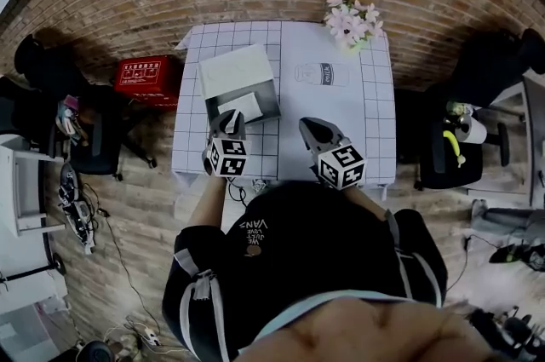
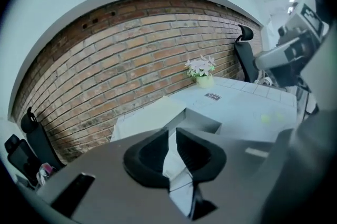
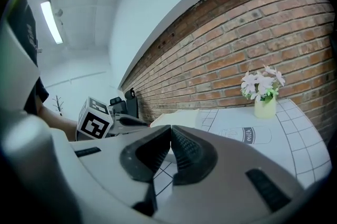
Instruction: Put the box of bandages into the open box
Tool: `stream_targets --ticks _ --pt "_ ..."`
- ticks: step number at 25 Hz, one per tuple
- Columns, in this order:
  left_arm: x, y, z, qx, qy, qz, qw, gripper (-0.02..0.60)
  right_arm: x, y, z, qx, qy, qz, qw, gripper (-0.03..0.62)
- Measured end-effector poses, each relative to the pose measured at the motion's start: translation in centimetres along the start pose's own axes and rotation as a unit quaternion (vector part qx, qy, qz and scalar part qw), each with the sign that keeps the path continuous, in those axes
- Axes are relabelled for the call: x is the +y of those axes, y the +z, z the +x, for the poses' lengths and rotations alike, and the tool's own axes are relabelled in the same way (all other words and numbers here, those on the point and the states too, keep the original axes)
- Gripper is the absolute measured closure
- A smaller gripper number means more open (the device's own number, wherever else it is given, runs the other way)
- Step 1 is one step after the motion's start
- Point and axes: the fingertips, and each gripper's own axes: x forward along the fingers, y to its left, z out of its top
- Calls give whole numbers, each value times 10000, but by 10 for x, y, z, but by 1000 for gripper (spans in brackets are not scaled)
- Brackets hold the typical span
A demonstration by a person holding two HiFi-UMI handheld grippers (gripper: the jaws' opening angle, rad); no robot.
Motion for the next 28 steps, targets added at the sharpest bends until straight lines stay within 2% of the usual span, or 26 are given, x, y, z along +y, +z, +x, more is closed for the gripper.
stream_targets --ticks 8,17,23,28 --pt "-12 13 -27 -339 442 -373 9978 561 -2 -3 -7 103 395 -96 9991 591" --pt "-25 20 -64 -727 1123 -906 9869 569 -2 -9 -17 254 805 -266 9961 591" --pt "-39 12 -87 -741 1387 -1265 9794 571 -1 -17 -24 393 988 -286 9939 591" --pt "-48 7 -104 -724 1509 -1419 9756 571 1 -24 -26 515 1155 -342 9914 591"
